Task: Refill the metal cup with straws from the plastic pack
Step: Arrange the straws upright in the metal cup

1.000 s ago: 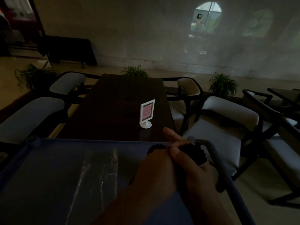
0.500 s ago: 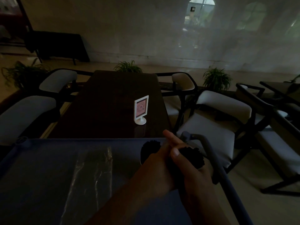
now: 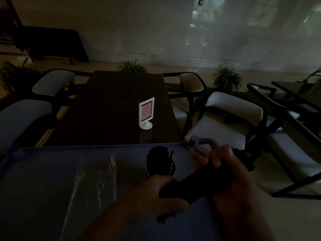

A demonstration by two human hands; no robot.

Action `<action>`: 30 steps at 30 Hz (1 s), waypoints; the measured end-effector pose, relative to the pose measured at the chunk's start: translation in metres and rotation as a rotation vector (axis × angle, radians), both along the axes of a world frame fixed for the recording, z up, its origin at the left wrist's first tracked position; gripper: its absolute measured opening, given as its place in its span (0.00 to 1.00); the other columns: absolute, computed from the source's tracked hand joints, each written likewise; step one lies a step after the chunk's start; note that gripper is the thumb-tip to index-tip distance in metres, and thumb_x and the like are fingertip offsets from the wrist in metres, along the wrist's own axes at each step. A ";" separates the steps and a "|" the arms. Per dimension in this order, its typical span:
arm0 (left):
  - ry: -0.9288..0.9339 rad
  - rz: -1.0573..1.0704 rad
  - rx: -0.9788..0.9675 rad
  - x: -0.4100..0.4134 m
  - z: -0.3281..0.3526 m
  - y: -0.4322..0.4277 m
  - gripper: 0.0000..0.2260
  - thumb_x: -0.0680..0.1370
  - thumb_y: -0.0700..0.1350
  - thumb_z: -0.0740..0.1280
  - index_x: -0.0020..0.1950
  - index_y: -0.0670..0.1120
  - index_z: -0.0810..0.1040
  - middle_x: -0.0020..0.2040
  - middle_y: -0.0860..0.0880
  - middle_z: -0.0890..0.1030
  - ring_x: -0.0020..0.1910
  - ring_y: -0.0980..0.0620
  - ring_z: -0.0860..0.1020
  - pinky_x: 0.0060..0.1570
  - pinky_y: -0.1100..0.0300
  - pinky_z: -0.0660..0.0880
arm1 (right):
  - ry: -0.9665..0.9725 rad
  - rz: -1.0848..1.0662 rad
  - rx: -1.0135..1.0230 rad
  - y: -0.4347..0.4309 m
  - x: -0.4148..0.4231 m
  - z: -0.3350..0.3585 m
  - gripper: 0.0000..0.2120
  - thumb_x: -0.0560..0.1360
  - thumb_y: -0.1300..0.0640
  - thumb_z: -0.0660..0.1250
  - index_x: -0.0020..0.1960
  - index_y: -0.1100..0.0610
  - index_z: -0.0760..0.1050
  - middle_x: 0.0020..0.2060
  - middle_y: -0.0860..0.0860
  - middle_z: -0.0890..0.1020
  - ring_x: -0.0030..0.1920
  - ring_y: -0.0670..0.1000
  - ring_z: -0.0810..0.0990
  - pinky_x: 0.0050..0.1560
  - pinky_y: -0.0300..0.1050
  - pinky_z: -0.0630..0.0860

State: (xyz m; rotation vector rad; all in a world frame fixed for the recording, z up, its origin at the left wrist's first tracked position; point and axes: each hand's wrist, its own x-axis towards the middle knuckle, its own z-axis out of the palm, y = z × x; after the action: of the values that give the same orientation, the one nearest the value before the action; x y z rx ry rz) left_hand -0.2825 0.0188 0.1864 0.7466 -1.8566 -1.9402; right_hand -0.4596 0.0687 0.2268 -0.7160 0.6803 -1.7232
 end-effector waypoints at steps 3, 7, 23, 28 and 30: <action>0.216 0.096 0.373 -0.001 -0.020 0.014 0.27 0.66 0.57 0.78 0.54 0.39 0.79 0.37 0.42 0.85 0.32 0.47 0.83 0.28 0.58 0.78 | -0.049 -0.047 -0.014 0.003 -0.010 0.004 0.14 0.65 0.50 0.76 0.36 0.51 0.71 0.28 0.46 0.69 0.29 0.46 0.71 0.42 0.45 0.78; 0.439 0.363 0.899 -0.021 -0.038 0.036 0.16 0.63 0.43 0.75 0.48 0.38 0.85 0.46 0.36 0.85 0.41 0.38 0.85 0.34 0.47 0.81 | 0.053 -0.137 -0.004 0.003 0.003 -0.001 0.08 0.72 0.57 0.62 0.34 0.52 0.70 0.27 0.47 0.67 0.28 0.47 0.67 0.37 0.44 0.74; 0.274 0.658 1.011 -0.024 -0.052 0.032 0.14 0.64 0.47 0.66 0.40 0.38 0.81 0.26 0.39 0.80 0.16 0.48 0.74 0.15 0.67 0.66 | 0.229 -0.225 0.119 -0.021 0.026 -0.024 0.12 0.75 0.60 0.64 0.33 0.52 0.73 0.26 0.49 0.72 0.27 0.47 0.72 0.33 0.45 0.74; 0.017 0.712 0.508 -0.007 -0.071 0.007 0.14 0.79 0.44 0.63 0.38 0.43 0.84 0.27 0.44 0.79 0.18 0.53 0.72 0.18 0.65 0.65 | -0.047 -0.266 0.231 -0.060 0.004 -0.028 0.17 0.77 0.62 0.62 0.31 0.53 0.73 0.25 0.48 0.69 0.25 0.46 0.68 0.29 0.41 0.70; -0.089 0.731 0.167 0.002 -0.083 -0.007 0.10 0.79 0.39 0.63 0.41 0.48 0.81 0.25 0.52 0.79 0.21 0.59 0.74 0.21 0.66 0.68 | -0.123 -0.297 0.262 -0.076 -0.004 -0.028 0.18 0.78 0.62 0.62 0.30 0.53 0.69 0.24 0.47 0.69 0.24 0.45 0.68 0.31 0.41 0.69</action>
State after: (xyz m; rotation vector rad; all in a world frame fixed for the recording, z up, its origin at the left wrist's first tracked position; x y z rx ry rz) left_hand -0.2806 0.0116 0.1037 1.3501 -1.2048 -1.5891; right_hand -0.4634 -0.0071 0.1986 -0.3354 0.9411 -1.8824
